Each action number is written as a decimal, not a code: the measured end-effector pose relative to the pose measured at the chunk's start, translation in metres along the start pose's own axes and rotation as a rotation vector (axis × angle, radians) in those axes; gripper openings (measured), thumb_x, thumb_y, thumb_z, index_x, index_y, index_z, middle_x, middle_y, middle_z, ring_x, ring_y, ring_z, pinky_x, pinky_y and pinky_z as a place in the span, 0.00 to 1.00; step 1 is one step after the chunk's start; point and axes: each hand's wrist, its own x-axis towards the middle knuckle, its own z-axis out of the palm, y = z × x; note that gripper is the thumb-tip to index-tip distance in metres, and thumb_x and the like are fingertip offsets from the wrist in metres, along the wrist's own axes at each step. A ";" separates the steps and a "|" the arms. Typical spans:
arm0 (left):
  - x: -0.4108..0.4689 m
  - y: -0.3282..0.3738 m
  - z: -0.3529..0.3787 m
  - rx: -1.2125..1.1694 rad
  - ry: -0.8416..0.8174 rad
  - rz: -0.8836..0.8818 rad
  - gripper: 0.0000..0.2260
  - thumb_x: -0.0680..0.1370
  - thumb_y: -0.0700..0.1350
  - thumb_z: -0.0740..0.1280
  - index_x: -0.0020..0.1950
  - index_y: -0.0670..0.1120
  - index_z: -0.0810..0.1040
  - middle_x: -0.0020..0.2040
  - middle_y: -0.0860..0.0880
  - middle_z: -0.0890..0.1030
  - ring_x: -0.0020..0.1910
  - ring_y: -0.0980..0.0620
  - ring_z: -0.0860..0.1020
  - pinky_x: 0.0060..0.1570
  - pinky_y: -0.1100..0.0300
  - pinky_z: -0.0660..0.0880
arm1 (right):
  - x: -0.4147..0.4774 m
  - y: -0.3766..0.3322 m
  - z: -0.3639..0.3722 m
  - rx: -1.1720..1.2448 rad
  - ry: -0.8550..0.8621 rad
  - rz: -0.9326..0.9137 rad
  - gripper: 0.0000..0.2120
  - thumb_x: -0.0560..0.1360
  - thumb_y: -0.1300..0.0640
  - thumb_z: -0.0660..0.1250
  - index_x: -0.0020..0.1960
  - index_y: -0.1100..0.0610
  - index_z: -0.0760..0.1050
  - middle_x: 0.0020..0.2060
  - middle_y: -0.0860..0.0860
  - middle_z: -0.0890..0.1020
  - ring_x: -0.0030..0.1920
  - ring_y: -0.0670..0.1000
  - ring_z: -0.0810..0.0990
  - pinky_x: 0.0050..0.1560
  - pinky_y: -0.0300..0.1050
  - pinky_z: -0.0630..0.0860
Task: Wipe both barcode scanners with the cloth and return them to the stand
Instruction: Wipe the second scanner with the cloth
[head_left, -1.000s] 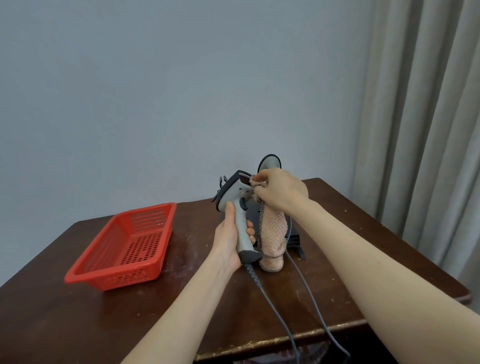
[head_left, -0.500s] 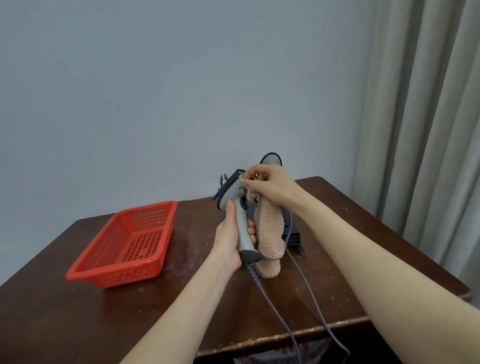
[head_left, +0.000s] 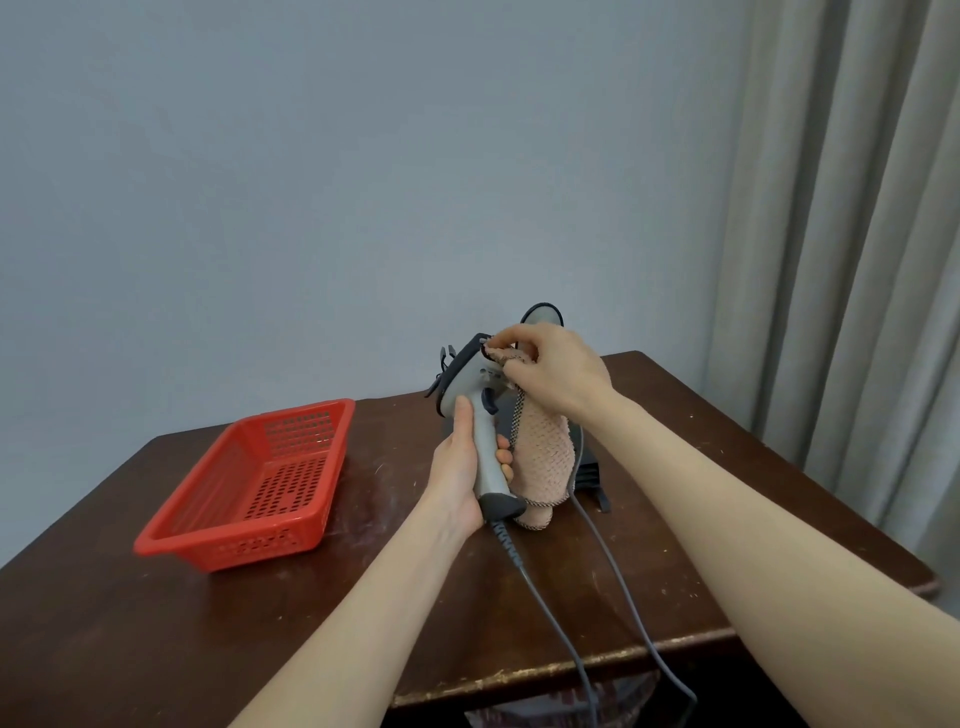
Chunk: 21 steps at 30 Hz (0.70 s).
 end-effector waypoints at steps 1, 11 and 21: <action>-0.001 0.001 0.000 -0.008 0.002 -0.002 0.23 0.76 0.62 0.63 0.47 0.41 0.76 0.29 0.48 0.74 0.23 0.54 0.71 0.22 0.64 0.71 | 0.001 0.000 0.000 -0.070 0.001 0.025 0.16 0.73 0.55 0.61 0.56 0.40 0.78 0.44 0.43 0.79 0.46 0.49 0.78 0.40 0.44 0.72; 0.002 0.002 -0.004 0.052 0.023 0.039 0.22 0.76 0.63 0.62 0.48 0.42 0.76 0.29 0.48 0.75 0.23 0.54 0.71 0.22 0.63 0.70 | 0.004 0.005 -0.006 0.078 -0.092 0.136 0.08 0.74 0.54 0.65 0.49 0.53 0.82 0.42 0.48 0.81 0.48 0.50 0.79 0.49 0.45 0.75; 0.001 -0.001 -0.003 0.030 0.003 -0.014 0.25 0.75 0.64 0.61 0.43 0.41 0.76 0.28 0.48 0.74 0.22 0.54 0.71 0.23 0.63 0.71 | 0.001 0.008 -0.003 0.392 -0.107 0.062 0.06 0.74 0.59 0.68 0.47 0.52 0.82 0.33 0.47 0.80 0.35 0.39 0.77 0.38 0.30 0.71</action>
